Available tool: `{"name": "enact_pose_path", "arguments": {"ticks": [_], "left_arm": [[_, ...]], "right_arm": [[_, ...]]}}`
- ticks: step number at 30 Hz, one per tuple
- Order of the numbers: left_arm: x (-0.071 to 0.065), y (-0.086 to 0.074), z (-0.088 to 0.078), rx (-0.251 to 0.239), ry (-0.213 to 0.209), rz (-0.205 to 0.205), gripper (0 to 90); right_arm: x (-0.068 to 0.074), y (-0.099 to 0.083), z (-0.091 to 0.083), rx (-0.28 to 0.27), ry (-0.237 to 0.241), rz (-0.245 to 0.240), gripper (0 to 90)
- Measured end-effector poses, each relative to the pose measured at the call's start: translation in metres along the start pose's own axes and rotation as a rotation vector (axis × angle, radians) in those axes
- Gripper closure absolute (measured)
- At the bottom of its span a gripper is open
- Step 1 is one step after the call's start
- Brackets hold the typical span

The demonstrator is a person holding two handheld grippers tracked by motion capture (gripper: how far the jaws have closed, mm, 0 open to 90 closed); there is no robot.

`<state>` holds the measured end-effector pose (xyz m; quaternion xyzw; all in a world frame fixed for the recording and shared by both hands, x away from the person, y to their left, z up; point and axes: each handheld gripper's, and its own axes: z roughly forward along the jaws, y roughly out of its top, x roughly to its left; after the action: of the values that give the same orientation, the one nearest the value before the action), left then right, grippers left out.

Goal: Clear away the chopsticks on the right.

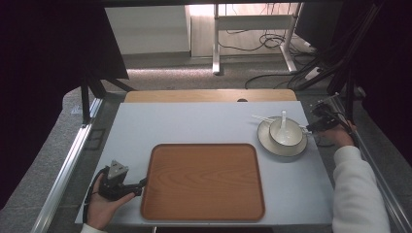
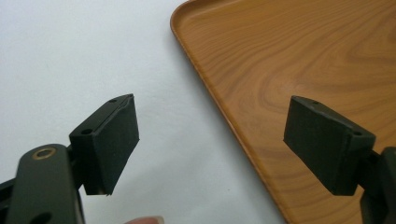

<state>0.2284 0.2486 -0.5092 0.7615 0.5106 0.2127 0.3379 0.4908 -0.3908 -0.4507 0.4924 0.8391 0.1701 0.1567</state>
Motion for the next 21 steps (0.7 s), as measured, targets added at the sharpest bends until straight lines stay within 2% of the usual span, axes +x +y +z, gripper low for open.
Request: {"name": "enact_pose_path", "arguments": {"ticks": [1,3,4,5,8,13,17,21], "left_arm": [[0.0,0.0,0.0,0.002,0.001,0.0,17.6],[0.0,-0.001,0.001,0.004,0.001,-0.001,17.6],[0.0,-0.001,0.002,0.006,0.003,0.0,17.6],[0.001,-0.001,0.002,0.007,0.004,-0.001,17.6],[0.002,-0.001,0.002,0.002,0.016,-0.005,17.6],[0.002,-0.002,0.004,0.01,0.024,-0.005,17.7],[0.002,-0.001,0.002,-0.012,0.034,-0.004,18.1],[0.001,-0.001,0.003,-0.011,0.033,-0.001,18.1]], "right_arm": [[0.0,0.0,0.0,0.0,0.0,0.0,83.1],[0.0,0.001,-0.005,-0.027,-0.013,-0.02,73.8],[0.0,0.004,-0.008,-0.012,-0.051,-0.072,64.6],[0.0,0.004,-0.008,-0.012,-0.051,-0.072,64.6],[0.001,0.008,-0.006,0.032,-0.077,-0.151,55.2],[-0.001,0.01,0.003,0.061,-0.054,-0.177,55.9],[-0.003,0.01,0.008,0.08,-0.041,-0.196,58.2],[-0.006,0.01,0.011,0.098,-0.04,-0.218,60.5]]}}
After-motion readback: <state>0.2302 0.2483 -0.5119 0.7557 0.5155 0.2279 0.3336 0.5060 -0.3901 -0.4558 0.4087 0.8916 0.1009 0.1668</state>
